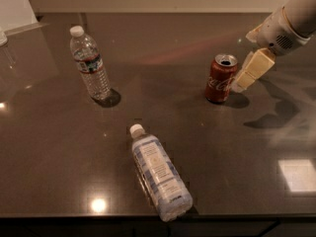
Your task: Move coke can near blue plastic bottle
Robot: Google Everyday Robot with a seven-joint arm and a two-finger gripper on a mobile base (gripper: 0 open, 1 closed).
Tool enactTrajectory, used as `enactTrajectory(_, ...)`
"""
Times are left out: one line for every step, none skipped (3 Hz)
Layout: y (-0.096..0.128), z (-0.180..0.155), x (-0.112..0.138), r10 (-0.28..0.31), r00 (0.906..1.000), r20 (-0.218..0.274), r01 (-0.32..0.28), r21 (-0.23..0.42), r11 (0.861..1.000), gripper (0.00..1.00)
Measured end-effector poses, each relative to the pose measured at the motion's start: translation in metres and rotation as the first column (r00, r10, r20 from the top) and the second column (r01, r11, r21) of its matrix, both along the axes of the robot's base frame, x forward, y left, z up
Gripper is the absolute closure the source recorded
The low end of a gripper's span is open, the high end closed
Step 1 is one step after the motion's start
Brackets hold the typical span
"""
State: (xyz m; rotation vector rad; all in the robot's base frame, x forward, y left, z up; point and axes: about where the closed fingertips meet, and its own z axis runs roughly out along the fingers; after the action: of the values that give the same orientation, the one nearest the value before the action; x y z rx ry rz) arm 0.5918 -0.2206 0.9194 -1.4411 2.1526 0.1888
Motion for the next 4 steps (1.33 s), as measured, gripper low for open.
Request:
enactTrajectory(0.004,-0.006,0.009,-0.01,0.9998,-0.016,0.011,0.032,0.999,0.0)
enactTrajectory(0.016,-0.013,0.006,-0.005,0.9994,-0.034,0.007,0.069,0.998,0.0)
enactTrajectory(0.026,-0.018,0.004,0.009,0.9987,-0.05,-0.004,0.093,0.996,0.0)
enactTrajectory(0.033,-0.019,0.003,0.022,0.9979,-0.06,-0.015,0.119,0.993,0.26)
